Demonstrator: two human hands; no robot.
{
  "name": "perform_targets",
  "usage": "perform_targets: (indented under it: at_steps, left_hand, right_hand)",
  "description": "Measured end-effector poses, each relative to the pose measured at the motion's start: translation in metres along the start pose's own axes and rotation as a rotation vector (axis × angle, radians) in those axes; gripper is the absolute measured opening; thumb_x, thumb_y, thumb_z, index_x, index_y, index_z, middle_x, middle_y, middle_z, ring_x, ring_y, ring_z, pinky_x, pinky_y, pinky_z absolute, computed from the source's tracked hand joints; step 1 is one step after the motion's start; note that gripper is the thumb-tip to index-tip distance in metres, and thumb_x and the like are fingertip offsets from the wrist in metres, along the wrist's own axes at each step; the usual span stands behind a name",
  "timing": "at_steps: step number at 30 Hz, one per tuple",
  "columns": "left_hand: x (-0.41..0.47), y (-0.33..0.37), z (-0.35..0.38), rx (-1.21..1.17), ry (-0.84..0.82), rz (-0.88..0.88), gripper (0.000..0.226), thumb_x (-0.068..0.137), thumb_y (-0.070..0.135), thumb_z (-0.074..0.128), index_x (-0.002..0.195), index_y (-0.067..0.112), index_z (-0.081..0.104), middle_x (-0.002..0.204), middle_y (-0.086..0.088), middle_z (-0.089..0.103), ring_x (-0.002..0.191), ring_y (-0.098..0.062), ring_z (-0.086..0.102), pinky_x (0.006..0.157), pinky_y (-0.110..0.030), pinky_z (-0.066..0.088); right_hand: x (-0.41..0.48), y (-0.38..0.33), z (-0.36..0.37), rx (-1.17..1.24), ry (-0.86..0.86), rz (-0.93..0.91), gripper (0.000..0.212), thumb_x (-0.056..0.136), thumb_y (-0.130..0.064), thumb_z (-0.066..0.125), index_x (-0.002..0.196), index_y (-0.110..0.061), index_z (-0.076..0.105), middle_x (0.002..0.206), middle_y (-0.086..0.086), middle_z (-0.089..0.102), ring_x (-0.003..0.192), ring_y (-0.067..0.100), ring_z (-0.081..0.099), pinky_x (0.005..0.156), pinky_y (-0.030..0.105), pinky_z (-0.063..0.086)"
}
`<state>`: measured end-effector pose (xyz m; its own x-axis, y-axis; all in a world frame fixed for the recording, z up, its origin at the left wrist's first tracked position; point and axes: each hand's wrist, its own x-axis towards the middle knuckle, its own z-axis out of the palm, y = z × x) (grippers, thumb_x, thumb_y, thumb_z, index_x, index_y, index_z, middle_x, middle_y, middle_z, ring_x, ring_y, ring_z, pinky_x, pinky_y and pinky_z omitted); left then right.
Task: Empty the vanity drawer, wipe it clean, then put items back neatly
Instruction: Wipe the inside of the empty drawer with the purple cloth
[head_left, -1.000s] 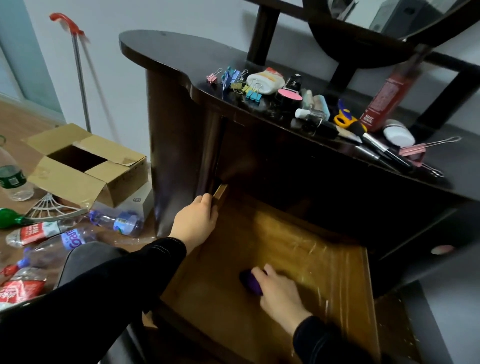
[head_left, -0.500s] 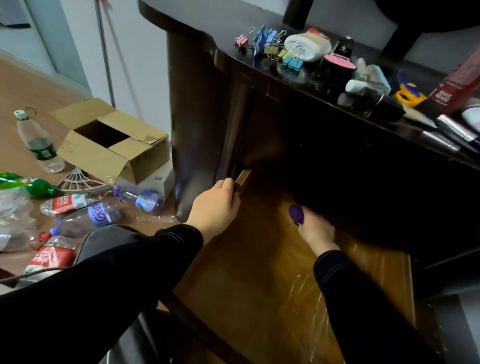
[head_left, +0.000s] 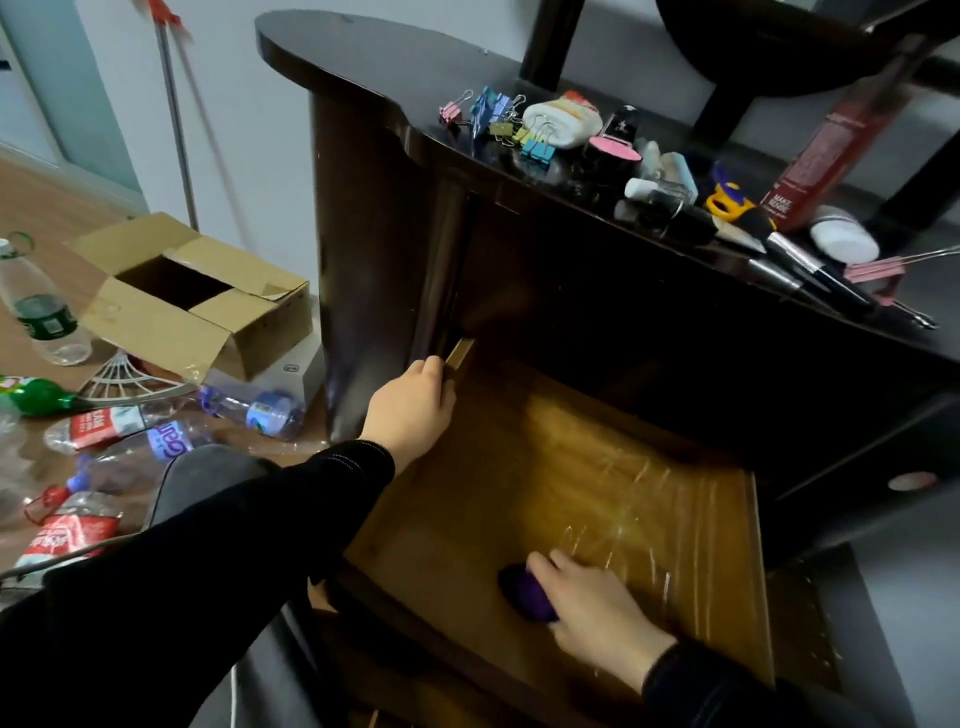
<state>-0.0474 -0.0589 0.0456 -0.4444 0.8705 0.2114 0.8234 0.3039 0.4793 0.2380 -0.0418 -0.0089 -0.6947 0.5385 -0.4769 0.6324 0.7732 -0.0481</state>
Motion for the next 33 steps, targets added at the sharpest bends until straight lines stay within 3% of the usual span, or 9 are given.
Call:
perform_targets:
  at_steps: [4, 9, 12, 15, 19, 24, 28, 33]
  left_hand:
    - [0.002, -0.002, 0.004, 0.004, 0.008, 0.006, 0.028, 0.105, 0.034, 0.04, 0.118, 0.011, 0.051, 0.107, -0.007, 0.059, 0.09, -0.032, 0.064, 0.074, -0.044, 0.053]
    - [0.006, -0.008, 0.012, 0.009, 0.041, 0.018, 0.027, 0.105, 0.034, 0.042, 0.118, 0.013, 0.051, 0.104, -0.005, 0.06, 0.084, -0.03, 0.064, 0.068, -0.041, 0.051]
    - [0.007, -0.008, 0.013, 0.023, 0.056, 0.019, 0.023, 0.104, 0.034, 0.042, 0.112, 0.013, 0.05, 0.101, -0.006, 0.06, 0.082, -0.031, 0.063, 0.064, -0.038, 0.045]
    - [0.008, -0.006, 0.01, 0.006, 0.031, 0.001, 0.023, 0.104, 0.034, 0.042, 0.111, 0.014, 0.049, 0.101, -0.006, 0.06, 0.083, -0.031, 0.063, 0.071, -0.044, 0.053]
    - [0.005, -0.004, 0.008, 0.011, 0.032, 0.016, 0.024, 0.104, 0.033, 0.041, 0.111, 0.012, 0.049, 0.102, -0.007, 0.06, 0.085, -0.032, 0.063, 0.07, -0.042, 0.052]
    - [0.0, 0.0, 0.003, 0.015, 0.018, 0.0, 0.028, 0.105, 0.033, 0.039, 0.117, 0.011, 0.051, 0.109, -0.009, 0.062, 0.091, -0.034, 0.064, 0.075, -0.044, 0.053]
    - [0.0, -0.002, 0.004, 0.002, 0.02, -0.003, 0.03, 0.105, 0.034, 0.04, 0.119, 0.012, 0.052, 0.111, -0.008, 0.063, 0.093, -0.033, 0.064, 0.075, -0.043, 0.053]
    - [0.006, -0.01, 0.013, -0.018, 0.042, 0.018, 0.029, 0.104, 0.035, 0.04, 0.119, 0.013, 0.052, 0.109, -0.006, 0.063, 0.091, -0.029, 0.064, 0.077, -0.045, 0.054]
  right_hand:
    - [0.029, 0.022, -0.014, 0.025, 0.115, 0.065, 0.046, 0.089, -0.02, 0.066, 0.126, -0.035, 0.043, 0.114, -0.007, 0.057, 0.094, 0.018, 0.066, 0.082, 0.036, 0.058]
    - [0.107, 0.071, -0.059, 0.11, 0.354, 0.388, 0.045, 0.094, -0.027, 0.067, 0.135, -0.026, 0.048, 0.121, 0.003, 0.064, 0.107, 0.025, 0.066, 0.088, 0.04, 0.056]
    - [0.131, 0.084, -0.071, 0.128, 0.334, 0.439, 0.049, 0.093, -0.026, 0.07, 0.136, -0.022, 0.048, 0.122, 0.007, 0.064, 0.11, 0.031, 0.064, 0.088, 0.042, 0.055]
    - [0.13, 0.083, -0.072, 0.118, 0.296, 0.425, 0.048, 0.093, -0.024, 0.07, 0.134, -0.021, 0.047, 0.123, 0.008, 0.062, 0.11, 0.033, 0.063, 0.085, 0.042, 0.055]
    - [0.102, 0.059, -0.066, 0.038, 0.186, 0.365, 0.046, 0.094, -0.025, 0.067, 0.133, -0.023, 0.044, 0.121, 0.008, 0.061, 0.103, 0.032, 0.065, 0.078, 0.038, 0.054]
    - [0.026, 0.008, -0.026, -0.042, -0.003, 0.056, 0.051, 0.089, -0.018, 0.069, 0.131, -0.025, 0.041, 0.101, 0.0, 0.056, 0.084, 0.021, 0.063, 0.072, 0.034, 0.059]
    - [-0.009, -0.002, -0.002, -0.095, -0.073, -0.155, 0.05, 0.086, -0.009, 0.065, 0.128, -0.024, 0.043, 0.099, 0.001, 0.055, 0.079, 0.024, 0.061, 0.064, 0.036, 0.054]
    - [0.04, 0.037, -0.018, -0.009, 0.115, 0.049, 0.039, 0.088, -0.017, 0.069, 0.116, -0.032, 0.047, 0.1, -0.006, 0.06, 0.083, 0.014, 0.064, 0.074, 0.033, 0.059]
